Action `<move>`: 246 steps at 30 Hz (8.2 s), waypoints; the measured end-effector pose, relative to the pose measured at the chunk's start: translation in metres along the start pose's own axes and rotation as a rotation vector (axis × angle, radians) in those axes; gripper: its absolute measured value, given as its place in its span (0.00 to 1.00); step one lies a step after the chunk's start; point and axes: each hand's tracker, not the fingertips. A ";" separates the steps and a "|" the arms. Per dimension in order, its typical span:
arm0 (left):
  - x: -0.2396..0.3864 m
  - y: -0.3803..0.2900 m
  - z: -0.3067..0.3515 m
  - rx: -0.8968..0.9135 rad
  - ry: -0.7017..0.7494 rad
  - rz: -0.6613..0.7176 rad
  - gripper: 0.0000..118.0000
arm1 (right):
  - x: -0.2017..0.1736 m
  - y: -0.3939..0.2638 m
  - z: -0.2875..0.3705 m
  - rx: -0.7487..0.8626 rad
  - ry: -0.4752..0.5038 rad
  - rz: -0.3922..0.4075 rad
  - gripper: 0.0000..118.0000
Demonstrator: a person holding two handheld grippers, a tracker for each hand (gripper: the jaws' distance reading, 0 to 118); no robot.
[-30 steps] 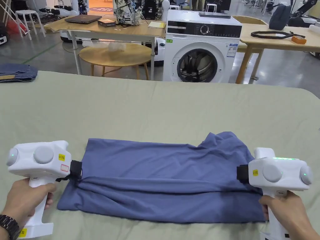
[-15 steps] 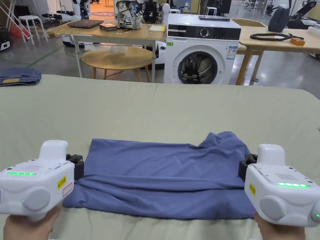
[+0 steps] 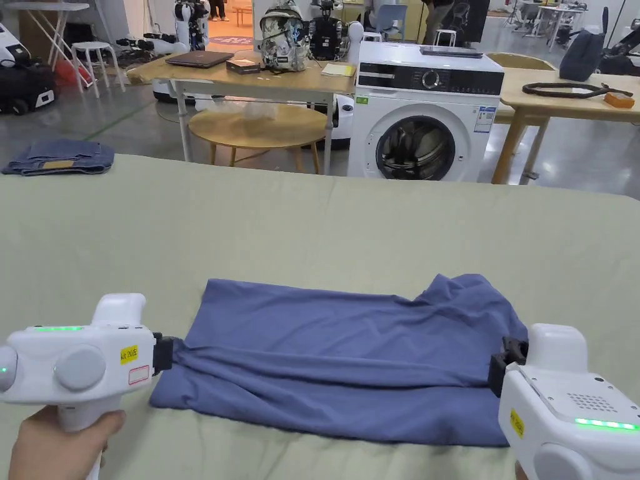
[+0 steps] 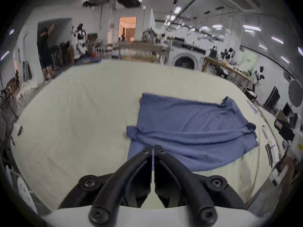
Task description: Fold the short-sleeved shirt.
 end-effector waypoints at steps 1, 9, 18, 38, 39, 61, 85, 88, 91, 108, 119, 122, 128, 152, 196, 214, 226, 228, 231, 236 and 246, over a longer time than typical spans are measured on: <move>-0.006 0.005 -0.009 -0.036 -0.013 0.023 0.00 | 0.000 -0.002 -0.001 -0.006 -0.002 -0.002 0.00; -0.024 0.021 -0.081 -0.344 0.016 0.087 0.36 | 0.010 -0.018 -0.012 -0.060 -0.014 0.005 0.00; 0.003 0.002 -0.102 -0.440 0.152 -0.012 0.31 | 0.024 -0.029 -0.017 -0.102 -0.040 0.015 0.00; -0.011 -0.027 -0.039 -0.232 0.025 -0.020 0.03 | 0.123 -0.024 -0.083 -0.431 -0.052 -0.062 0.61; -0.012 -0.027 -0.038 -0.229 0.025 -0.018 0.03 | 0.125 -0.027 -0.092 -0.477 -0.044 -0.034 0.61; -0.008 -0.008 -0.001 -0.121 -0.003 -0.026 0.02 | 0.111 -0.017 -0.067 -0.496 0.020 0.001 0.05; -0.049 -0.126 0.008 -0.249 0.092 -0.027 0.02 | 0.087 -0.123 0.005 -0.647 -0.079 0.105 0.07; -0.048 -0.123 0.009 -0.237 0.088 0.000 0.02 | 0.084 -0.123 0.003 -0.635 -0.087 0.113 0.31; -0.046 -0.116 0.013 -0.237 0.075 0.001 0.02 | 0.082 -0.112 0.006 -0.617 -0.132 0.121 0.47; 0.048 -0.062 0.056 0.300 0.005 -0.112 0.32 | -0.006 -0.015 0.034 0.060 -0.071 0.010 0.15; 0.078 -0.037 0.052 0.464 0.011 -0.160 0.00 | -0.036 -0.006 0.022 0.167 0.007 -0.014 0.00; 0.066 -0.014 0.032 0.412 0.011 -0.150 0.00 | -0.038 -0.005 0.011 0.158 -0.001 -0.009 0.00; 0.021 0.054 -0.043 0.170 -0.006 -0.083 0.00 | -0.030 -0.007 -0.014 0.108 -0.005 -0.009 0.00; 0.023 0.099 -0.191 -0.275 0.080 -0.187 0.00 | 0.016 -0.036 -0.066 -0.093 -0.099 -0.010 0.00; -0.008 0.069 -0.074 -0.021 -0.052 -0.003 0.00 | 0.112 0.052 -0.196 -0.493 -0.006 -0.022 0.00; -0.028 -0.013 0.047 0.048 -0.100 -0.013 0.00 | 0.117 0.020 -0.002 -0.364 -0.025 0.025 0.00; -0.044 -0.111 0.024 -0.175 -0.023 -0.024 0.00 | 0.110 -0.086 0.024 -0.578 -0.086 0.100 0.00; -0.044 -0.119 0.013 -0.224 -0.015 -0.034 0.00 | 0.112 -0.099 0.018 -0.613 -0.092 0.094 0.00; -0.043 -0.123 0.005 -0.221 -0.008 -0.029 0.00 | 0.113 -0.113 0.009 -0.628 -0.102 0.089 0.00; -0.042 -0.120 0.005 -0.229 0.000 -0.022 0.08 | 0.107 -0.119 0.007 -0.624 -0.109 0.113 0.40; -0.016 -0.089 0.041 0.013 -0.041 0.009 0.35 | 0.090 -0.057 0.046 -0.359 -0.202 0.075 0.53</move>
